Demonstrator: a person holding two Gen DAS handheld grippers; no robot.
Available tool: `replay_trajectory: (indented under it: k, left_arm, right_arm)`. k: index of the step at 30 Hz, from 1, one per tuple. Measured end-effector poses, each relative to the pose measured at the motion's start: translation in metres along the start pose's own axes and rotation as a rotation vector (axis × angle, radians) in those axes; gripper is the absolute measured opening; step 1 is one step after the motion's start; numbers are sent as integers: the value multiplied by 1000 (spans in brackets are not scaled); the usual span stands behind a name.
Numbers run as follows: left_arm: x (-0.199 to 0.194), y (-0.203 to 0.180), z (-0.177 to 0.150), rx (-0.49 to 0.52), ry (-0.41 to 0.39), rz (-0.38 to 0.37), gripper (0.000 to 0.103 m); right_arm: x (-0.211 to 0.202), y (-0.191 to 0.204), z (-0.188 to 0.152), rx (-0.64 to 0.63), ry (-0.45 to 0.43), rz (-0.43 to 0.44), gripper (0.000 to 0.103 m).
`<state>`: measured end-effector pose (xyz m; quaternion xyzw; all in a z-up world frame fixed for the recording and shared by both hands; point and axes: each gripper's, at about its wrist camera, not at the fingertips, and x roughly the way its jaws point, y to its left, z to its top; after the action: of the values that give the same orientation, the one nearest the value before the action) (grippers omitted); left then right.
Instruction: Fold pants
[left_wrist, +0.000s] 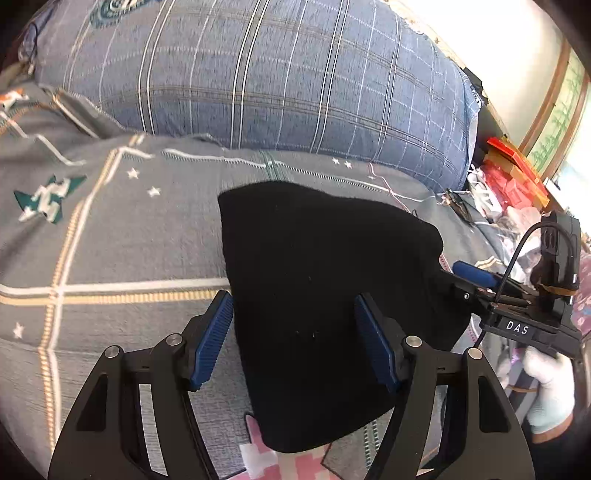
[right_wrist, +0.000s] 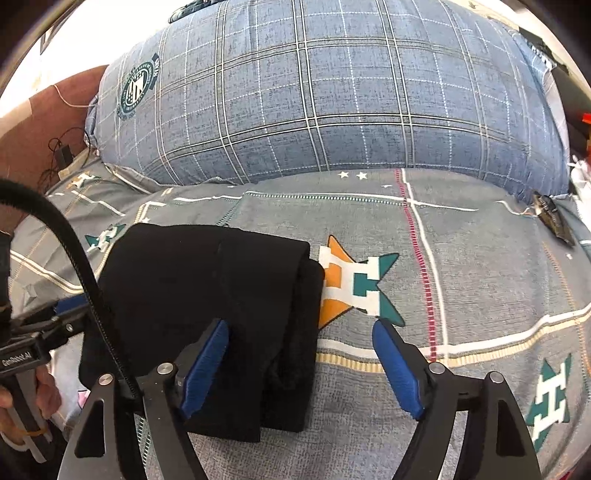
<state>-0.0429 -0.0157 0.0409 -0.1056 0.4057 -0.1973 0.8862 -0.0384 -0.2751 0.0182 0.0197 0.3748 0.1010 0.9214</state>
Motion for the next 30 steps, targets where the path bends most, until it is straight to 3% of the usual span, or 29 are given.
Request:
replay_trajectory:
  k: [11, 20, 25, 30]
  left_arm:
    - [9, 7, 6, -36, 17, -8, 73]
    - [12, 17, 5, -68, 13, -16, 76]
    - [27, 18, 3, -104, 33, -35, 83]
    - [29, 5, 1, -40, 9, -13, 79]
  right_arm:
    - [27, -35, -4, 216, 38, 278, 84]
    - [38, -26, -7, 221, 24, 412, 84]
    - [40, -11, -8, 160, 12, 379, 86]
    - [36, -11, -11, 149, -28, 341, 64]
